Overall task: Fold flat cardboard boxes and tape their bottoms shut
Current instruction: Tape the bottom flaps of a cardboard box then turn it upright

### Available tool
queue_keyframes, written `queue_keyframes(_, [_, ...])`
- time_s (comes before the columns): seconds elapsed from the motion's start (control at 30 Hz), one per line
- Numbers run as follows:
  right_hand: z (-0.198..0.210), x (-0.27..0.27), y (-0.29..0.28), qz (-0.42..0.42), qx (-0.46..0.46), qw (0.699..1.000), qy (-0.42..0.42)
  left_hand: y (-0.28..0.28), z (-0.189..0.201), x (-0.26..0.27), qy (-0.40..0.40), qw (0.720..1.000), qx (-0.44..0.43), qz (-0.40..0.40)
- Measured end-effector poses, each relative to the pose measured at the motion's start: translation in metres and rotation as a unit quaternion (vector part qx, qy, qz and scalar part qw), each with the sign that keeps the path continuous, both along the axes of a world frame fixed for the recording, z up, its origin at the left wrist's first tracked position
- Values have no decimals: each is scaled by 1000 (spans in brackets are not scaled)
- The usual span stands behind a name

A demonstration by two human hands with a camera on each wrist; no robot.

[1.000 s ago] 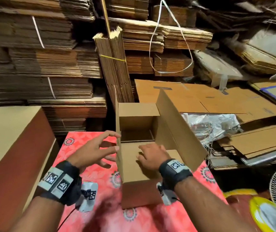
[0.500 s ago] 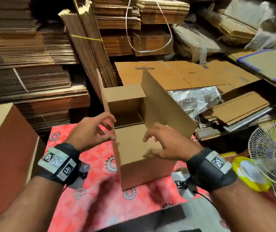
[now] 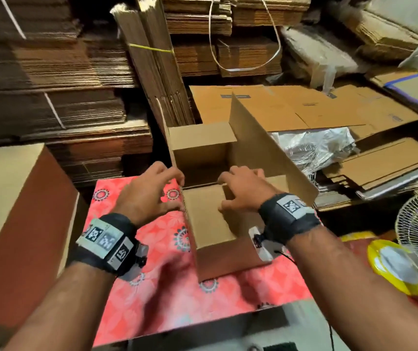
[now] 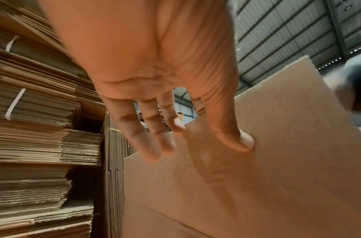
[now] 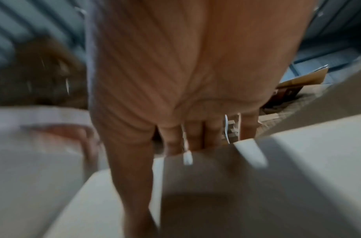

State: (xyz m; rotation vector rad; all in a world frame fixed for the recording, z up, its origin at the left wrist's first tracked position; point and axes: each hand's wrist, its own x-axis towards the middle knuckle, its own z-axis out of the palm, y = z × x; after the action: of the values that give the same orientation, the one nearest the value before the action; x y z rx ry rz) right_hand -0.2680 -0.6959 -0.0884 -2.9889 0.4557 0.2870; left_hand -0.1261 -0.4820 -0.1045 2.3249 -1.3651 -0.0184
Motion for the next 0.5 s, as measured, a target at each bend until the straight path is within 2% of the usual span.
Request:
queue_keyframes(0.1, [40, -33, 15, 53, 41, 997, 38, -2, 3, 3, -64, 998, 8, -12])
queue_keyframes(0.17, [44, -60, 23, 58, 26, 996, 60, -8, 9, 5, -120, 992, 31, -19])
queue_keyframes(0.2, [43, -73, 23, 53, 6, 998, 44, -12, 12, 5, -131, 990, 45, -26])
queue_keyframes(0.3, [39, -100, 6, -1, -97, 995, 4, -28, 12, -7, -137, 987, 66, -50])
queue_keyframes(0.37, [39, -114, -10, -46, -153, 987, -4, -48, 9, -30, -169, 981, 64, -68])
queue_keyframes(0.5, [35, -152, -39, -105, -129, 986, -19, -102, -8, -93, -216, 974, 34, -66])
